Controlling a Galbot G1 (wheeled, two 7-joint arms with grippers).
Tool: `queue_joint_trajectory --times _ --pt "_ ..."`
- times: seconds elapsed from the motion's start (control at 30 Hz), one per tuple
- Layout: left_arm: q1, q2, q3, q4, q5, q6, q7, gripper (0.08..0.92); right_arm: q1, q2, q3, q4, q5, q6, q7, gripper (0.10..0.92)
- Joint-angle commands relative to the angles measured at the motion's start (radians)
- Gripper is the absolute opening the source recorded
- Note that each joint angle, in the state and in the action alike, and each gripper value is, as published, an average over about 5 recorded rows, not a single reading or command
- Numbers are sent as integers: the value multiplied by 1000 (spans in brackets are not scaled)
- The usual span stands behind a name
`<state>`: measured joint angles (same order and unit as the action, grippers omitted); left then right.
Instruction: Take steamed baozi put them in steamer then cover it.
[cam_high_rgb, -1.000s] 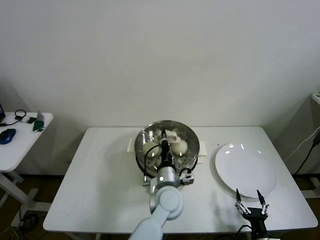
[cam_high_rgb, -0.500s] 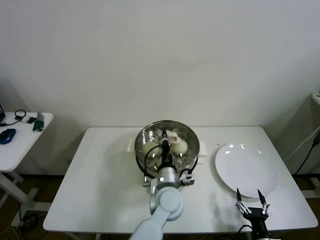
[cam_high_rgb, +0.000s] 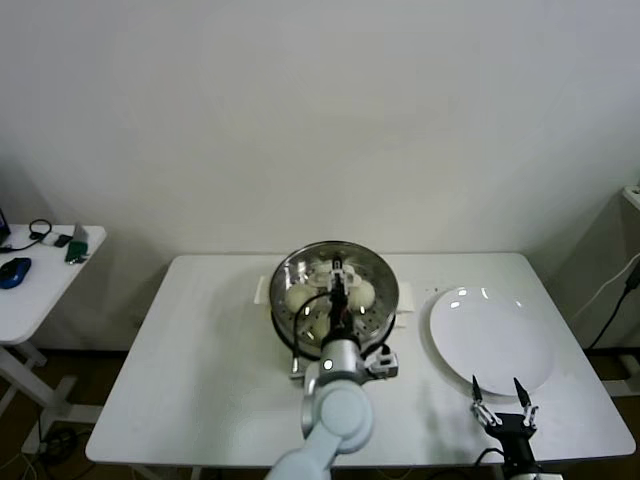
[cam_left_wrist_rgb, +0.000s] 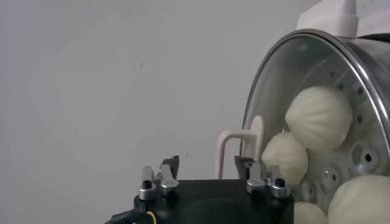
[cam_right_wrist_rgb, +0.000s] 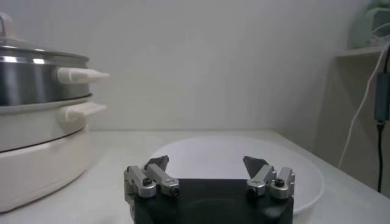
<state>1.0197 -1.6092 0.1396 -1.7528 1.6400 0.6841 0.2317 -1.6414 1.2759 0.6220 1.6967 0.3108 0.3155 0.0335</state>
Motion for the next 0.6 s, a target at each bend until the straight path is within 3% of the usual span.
queue_joint_trajectory --times 0.03,0.17,0.33,0.47,0.6 --pt "46 36 -8 -171 -150 1 -10 664 -1 -3 -2 2 23 -17 7 823" --pt "93 175 -85 -290 -392 -43 -107 771 -8 -8 -3 19 53 -14 15 823" --pt "172 331 -304 -438 -803 -163 -228 820 -21 -23 2 40 68 20 7 823" --pt "252 392 -551 -469 -1155 -276 -302 822 -12 -20 -3 44 69 11 7 823" --pt "373 397 -740 -417 -1473 -474 -288 823 8 -10 -10 38 47 7 12 823"
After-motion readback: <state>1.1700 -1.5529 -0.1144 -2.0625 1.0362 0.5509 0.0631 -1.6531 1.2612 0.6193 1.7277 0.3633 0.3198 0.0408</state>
